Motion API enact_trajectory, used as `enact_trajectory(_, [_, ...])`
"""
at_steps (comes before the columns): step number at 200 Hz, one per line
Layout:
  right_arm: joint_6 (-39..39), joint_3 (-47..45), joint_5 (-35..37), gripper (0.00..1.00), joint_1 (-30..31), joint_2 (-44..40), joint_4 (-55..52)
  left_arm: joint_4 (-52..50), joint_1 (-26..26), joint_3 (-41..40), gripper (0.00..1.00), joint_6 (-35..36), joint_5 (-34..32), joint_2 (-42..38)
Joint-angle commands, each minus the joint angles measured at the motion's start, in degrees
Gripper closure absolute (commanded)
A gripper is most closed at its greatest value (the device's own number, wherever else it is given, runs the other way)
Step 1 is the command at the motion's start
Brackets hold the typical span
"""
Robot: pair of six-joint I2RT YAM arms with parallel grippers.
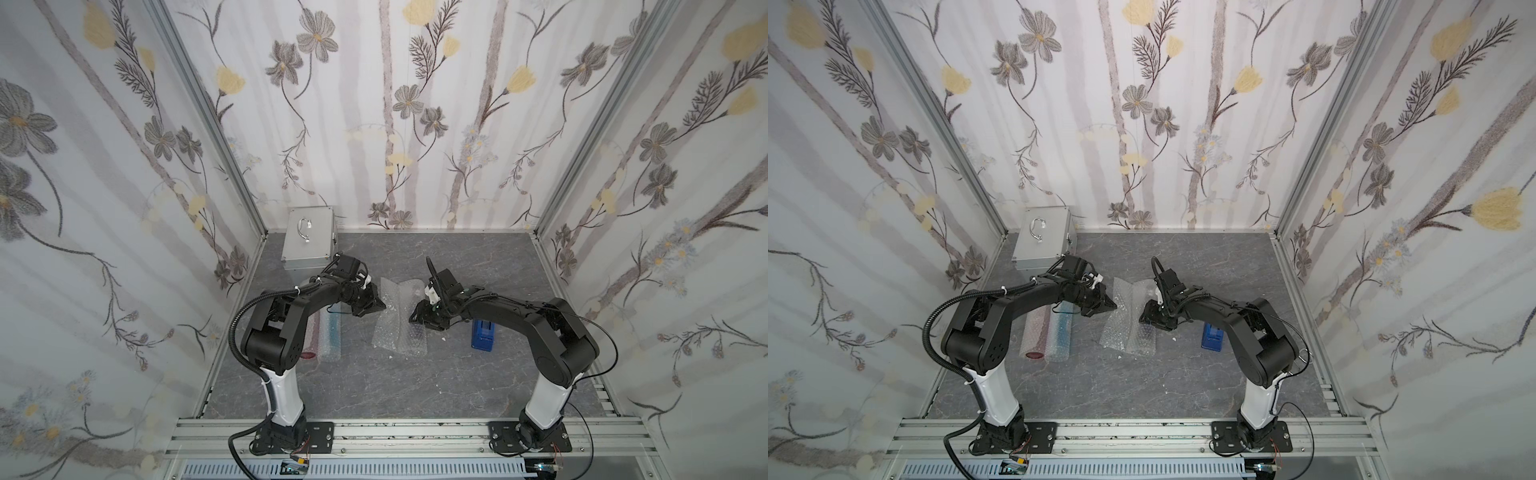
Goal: Wrap wine bottles in bubble wrap
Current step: Wrap the wine bottle in bubble wrap.
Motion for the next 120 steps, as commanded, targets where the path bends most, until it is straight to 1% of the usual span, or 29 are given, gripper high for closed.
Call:
enact_trajectory(1, [-0.47, -0.03, 3.25, 0.49, 0.06, 0.74, -1.95, -0.80, -0.25, 0.61, 1.00, 0.41, -0.37, -1.37])
enact_trajectory(27, [-0.47, 0.04, 3.24, 0.49, 0.04, 0.65, -1.99, -0.41, -1.26, 1.12, 1.00, -0.11, 1.72, -2.27])
enact_trajectory(51, [-0.47, 0.19, 3.10, 0.49, 0.05, 0.59, -1.99, 1.06, -3.31, 2.09, 1.00, -1.74, 4.94, -2.00])
enact_trajectory(86, [-0.38, 0.08, 2.92, 0.49, 0.08, 0.56, -1.74, 2.06, -6.76, 5.42, 1.00, -5.06, 8.68, 1.47])
enact_trajectory(120, [-0.18, -0.36, 2.35, 0.49, 0.11, 0.48, -0.95, 2.58, -8.63, 7.85, 1.00, -8.55, 9.63, 4.53])
